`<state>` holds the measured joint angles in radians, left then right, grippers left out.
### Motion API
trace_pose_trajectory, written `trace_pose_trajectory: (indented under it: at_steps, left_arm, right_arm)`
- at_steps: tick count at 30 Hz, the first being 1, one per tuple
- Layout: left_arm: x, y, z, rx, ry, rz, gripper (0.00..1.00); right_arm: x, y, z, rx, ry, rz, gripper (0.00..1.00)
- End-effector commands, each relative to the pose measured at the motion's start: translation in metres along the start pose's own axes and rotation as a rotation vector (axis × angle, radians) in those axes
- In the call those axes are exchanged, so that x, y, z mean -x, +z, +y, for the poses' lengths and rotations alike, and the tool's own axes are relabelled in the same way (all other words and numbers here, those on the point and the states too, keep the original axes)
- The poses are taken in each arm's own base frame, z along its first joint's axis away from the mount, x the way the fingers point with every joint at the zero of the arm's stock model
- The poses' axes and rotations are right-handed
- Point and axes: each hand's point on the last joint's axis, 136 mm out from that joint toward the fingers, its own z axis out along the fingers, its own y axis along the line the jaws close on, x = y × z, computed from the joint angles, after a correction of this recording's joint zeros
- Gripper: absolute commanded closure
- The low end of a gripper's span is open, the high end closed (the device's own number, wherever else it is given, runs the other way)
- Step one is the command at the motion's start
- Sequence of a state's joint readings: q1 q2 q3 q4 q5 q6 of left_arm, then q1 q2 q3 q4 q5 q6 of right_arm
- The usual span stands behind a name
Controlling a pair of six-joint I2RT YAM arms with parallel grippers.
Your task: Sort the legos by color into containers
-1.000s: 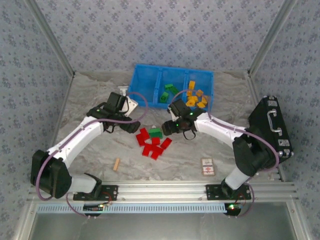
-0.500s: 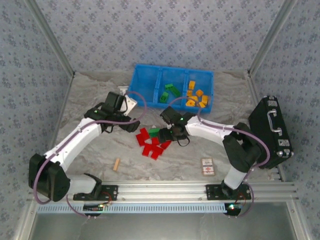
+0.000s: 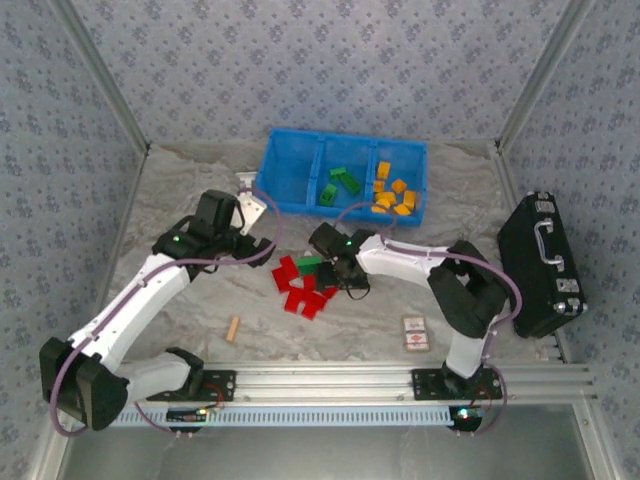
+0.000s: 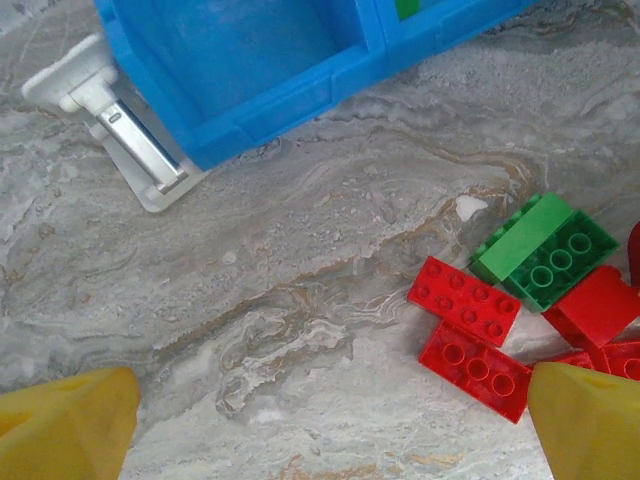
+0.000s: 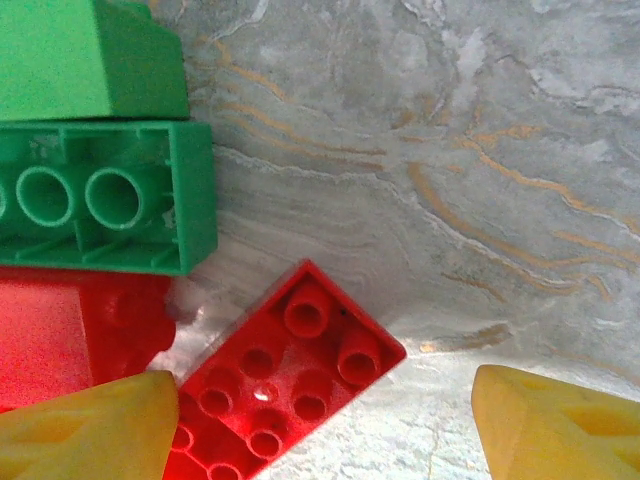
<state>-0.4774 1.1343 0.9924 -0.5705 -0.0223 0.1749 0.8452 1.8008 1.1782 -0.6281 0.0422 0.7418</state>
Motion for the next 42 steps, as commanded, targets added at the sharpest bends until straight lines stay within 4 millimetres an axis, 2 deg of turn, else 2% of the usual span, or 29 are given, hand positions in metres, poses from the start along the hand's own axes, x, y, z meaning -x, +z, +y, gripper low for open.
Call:
trace_pose_trajectory:
  at_steps: [1,14,17,22,29,30,33,37,41,42]
  left_arm:
    - [0.008,-0.009,0.002,0.005,0.015,-0.059,0.00]
    - [0.008,-0.016,0.005,0.028,0.026,-0.082,0.00]
    - [0.007,-0.017,0.007,0.038,0.030,-0.079,0.00]
    - [0.008,-0.019,0.007,0.043,0.032,-0.084,0.00]
    - [0.009,-0.021,0.009,0.053,0.036,-0.084,0.00]
    - [0.009,-0.021,0.009,0.053,0.037,-0.085,0.00]
    - [0.009,-0.021,0.010,0.055,0.039,-0.084,0.00]
    - [0.009,-0.022,0.011,0.062,0.040,-0.085,0.00]
    - [0.007,-0.023,0.011,0.067,0.042,-0.085,0.00]
    - [0.007,-0.024,0.012,0.071,0.042,-0.086,0.00]
  right_arm:
    - [0.007,0.000,0.002,-0.035,0.029,-0.006,0.22]
    - [-0.006,0.020,-0.007,-0.079,0.036,0.060,0.29]
    - [-0.011,0.020,-0.011,-0.087,0.046,0.063,0.32]
    - [-0.007,0.014,-0.010,-0.079,0.056,0.039,0.36]
    - [-0.007,0.015,-0.009,-0.080,0.048,0.034,0.46]
    - [-0.016,0.020,-0.018,-0.102,0.046,0.055,0.49]
    - [-0.017,0.022,-0.017,-0.101,0.037,0.057,0.59]
    - [-0.017,0.024,-0.017,-0.097,0.022,0.060,0.66]
    - [-0.013,0.015,-0.016,-0.094,-0.011,0.056,0.68]
    - [-0.006,0.008,-0.011,-0.081,-0.021,0.043,0.68]
